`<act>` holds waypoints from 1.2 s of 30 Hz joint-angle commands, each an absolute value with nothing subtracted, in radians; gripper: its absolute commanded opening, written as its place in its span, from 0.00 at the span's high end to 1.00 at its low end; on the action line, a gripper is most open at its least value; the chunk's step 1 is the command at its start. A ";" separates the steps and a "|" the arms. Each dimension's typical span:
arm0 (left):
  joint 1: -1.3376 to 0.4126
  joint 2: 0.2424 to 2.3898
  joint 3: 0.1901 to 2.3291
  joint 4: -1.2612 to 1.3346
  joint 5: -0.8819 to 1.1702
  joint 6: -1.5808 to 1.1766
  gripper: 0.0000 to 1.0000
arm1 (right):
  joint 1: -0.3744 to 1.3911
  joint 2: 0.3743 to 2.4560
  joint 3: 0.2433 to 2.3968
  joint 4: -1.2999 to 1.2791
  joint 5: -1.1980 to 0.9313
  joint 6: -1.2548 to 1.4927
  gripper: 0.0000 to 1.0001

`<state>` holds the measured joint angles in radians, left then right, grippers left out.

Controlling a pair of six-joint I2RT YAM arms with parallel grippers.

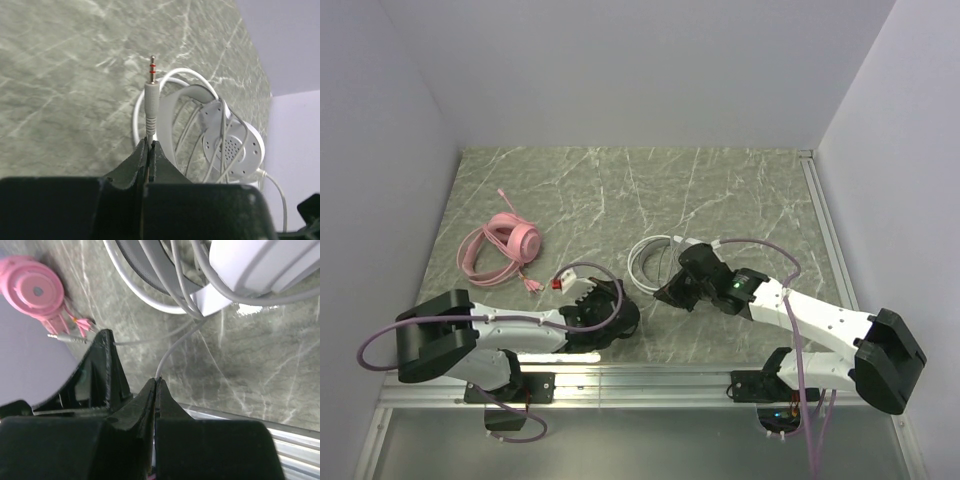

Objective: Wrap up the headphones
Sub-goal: Wrap the headphone cable with the right arm

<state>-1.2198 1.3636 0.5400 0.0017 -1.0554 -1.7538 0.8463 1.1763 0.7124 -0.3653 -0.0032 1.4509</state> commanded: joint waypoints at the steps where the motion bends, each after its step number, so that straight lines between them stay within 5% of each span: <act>1: -1.235 1.388 0.592 0.079 -1.114 -1.585 1.00 | 0.819 1.172 0.735 -0.324 -0.017 1.480 1.00; 13: -1.198 1.408 0.558 0.426 -0.944 -1.220 1.00 | 0.758 1.184 0.765 -0.307 -0.060 1.519 1.00; 20: -1.051 1.445 0.540 0.685 -0.618 -1.031 1.00 | 0.733 1.108 0.739 -0.313 0.052 1.589 1.00; 36: -0.950 1.689 0.750 0.647 -0.335 -0.868 1.00 | 0.729 1.092 0.718 -0.364 0.248 1.755 1.00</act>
<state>-0.9672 1.6547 0.7044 0.6079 -0.4374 -0.9085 0.7353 1.1271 0.7124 -0.3634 0.1448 1.6958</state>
